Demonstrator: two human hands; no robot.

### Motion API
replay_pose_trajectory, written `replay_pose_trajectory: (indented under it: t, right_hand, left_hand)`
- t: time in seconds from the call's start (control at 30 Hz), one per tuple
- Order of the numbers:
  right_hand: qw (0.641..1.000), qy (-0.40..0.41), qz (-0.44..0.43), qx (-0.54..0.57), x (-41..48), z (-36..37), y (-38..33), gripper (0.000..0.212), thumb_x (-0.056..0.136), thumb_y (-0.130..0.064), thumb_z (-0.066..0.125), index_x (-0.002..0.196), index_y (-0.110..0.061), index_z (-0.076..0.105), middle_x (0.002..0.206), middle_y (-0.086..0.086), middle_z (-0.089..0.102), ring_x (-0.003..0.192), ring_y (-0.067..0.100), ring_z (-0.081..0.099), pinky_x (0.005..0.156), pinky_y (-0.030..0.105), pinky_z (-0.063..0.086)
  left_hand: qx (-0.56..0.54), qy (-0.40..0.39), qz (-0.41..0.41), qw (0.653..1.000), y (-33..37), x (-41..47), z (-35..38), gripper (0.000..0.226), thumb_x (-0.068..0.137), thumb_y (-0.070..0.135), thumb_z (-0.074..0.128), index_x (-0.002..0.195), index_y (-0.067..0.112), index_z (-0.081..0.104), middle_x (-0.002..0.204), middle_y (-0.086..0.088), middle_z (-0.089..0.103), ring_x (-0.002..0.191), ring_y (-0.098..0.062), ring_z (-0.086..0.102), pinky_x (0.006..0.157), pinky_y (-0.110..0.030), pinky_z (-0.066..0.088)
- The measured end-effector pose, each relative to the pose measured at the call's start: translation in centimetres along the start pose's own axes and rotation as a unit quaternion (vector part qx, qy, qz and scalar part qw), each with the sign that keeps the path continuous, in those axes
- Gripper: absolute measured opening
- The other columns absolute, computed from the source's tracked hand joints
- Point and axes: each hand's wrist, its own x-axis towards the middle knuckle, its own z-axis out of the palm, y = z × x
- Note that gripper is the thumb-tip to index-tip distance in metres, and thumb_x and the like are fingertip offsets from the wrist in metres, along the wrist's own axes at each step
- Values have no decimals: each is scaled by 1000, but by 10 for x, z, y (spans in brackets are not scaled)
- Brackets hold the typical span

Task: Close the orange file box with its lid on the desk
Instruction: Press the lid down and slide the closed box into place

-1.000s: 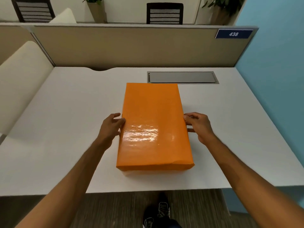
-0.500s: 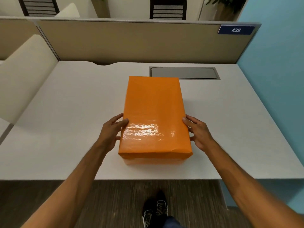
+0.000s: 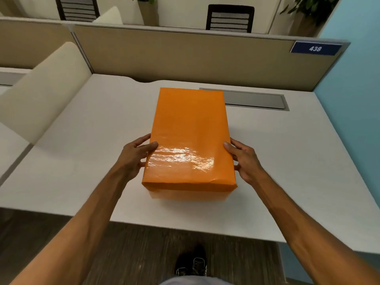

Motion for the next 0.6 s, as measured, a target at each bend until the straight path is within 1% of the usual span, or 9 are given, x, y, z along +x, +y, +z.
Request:
replay_pose_trajectory:
  t: [0.13, 0.23, 0.37, 0.47, 0.6]
  right_hand:
    - [1000, -17, -8, -10, 17, 16, -14, 59, 91, -35, 68, 145, -22, 50, 132, 2, 63, 113, 26, 63, 81, 48, 55]
    - [999, -35, -10, -15, 29, 31, -22, 62, 89, -36, 69, 146, -21, 49, 132, 1, 63, 113, 26, 63, 77, 45, 55]
    - [998, -48, -14, -25, 47, 57, -33, 62, 87, -40, 71, 144, -24, 51, 130, 0, 63, 112, 26, 63, 74, 45, 56]
    - [998, -59, -15, -28, 62, 78, -40, 62, 85, -42, 73, 141, -27, 51, 126, -2, 63, 109, 25, 63, 69, 42, 56]
    - [997, -68, -12, -32, 89, 117, -46, 61, 83, -43, 74, 139, -29, 53, 125, -3, 64, 107, 24, 64, 68, 42, 56]
  left_hand:
    - [-3, 15, 14, 1000, 15, 2, -14, 59, 88, 27, 70, 143, 27, 49, 129, -6, 63, 109, -29, 65, 87, -53, 56]
    - [1, 27, 24, 999, 25, 3, -28, 61, 86, 27, 70, 144, 26, 49, 128, -6, 64, 109, -30, 66, 80, -47, 58]
    - [15, 54, 40, 998, 37, 9, -52, 62, 87, 29, 70, 145, 25, 49, 130, -8, 63, 110, -31, 65, 82, -45, 57]
    - [17, 64, 48, 997, 46, 19, -70, 60, 87, 30, 69, 144, 25, 50, 130, -8, 63, 107, -29, 66, 77, -41, 58]
    - [15, 75, 51, 996, 56, 43, -105, 58, 88, 29, 69, 143, 25, 50, 130, -7, 63, 104, -27, 68, 76, -40, 59]
